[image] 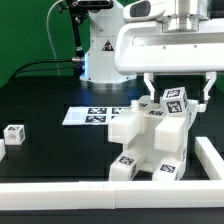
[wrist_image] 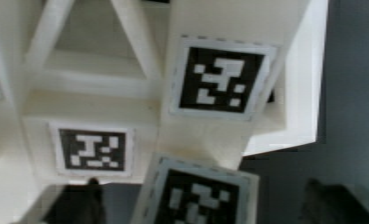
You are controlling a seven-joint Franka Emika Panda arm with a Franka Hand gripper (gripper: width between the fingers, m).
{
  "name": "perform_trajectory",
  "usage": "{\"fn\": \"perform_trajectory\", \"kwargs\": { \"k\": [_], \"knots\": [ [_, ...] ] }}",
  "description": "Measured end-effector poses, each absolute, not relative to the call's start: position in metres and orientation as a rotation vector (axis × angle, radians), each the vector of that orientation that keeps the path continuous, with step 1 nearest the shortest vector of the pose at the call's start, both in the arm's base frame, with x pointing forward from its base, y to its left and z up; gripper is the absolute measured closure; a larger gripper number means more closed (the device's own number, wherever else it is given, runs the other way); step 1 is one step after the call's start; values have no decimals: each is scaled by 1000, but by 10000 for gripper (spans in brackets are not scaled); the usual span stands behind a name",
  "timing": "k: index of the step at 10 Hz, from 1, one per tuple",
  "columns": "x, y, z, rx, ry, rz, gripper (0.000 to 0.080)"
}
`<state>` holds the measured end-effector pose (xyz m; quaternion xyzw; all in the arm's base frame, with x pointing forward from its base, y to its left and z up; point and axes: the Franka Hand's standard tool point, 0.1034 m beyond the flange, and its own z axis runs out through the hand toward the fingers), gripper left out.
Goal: Assemble chair
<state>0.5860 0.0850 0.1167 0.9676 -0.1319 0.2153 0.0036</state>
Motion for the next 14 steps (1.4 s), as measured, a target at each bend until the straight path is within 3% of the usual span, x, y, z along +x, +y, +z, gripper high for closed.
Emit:
{"fn": "perform_trajectory", "kwargs": {
  "k": [4,6,8,11,14],
  "knots": [
    [586,82,118,3044,-406,613,151],
    [591,72,132,3069,-420,540,151],
    [596,67,143,3120,-486,272,151],
    [600,67,139,3129,-572,-44,151],
    [600,75,129,3118,-601,-13,151]
  ]
}}
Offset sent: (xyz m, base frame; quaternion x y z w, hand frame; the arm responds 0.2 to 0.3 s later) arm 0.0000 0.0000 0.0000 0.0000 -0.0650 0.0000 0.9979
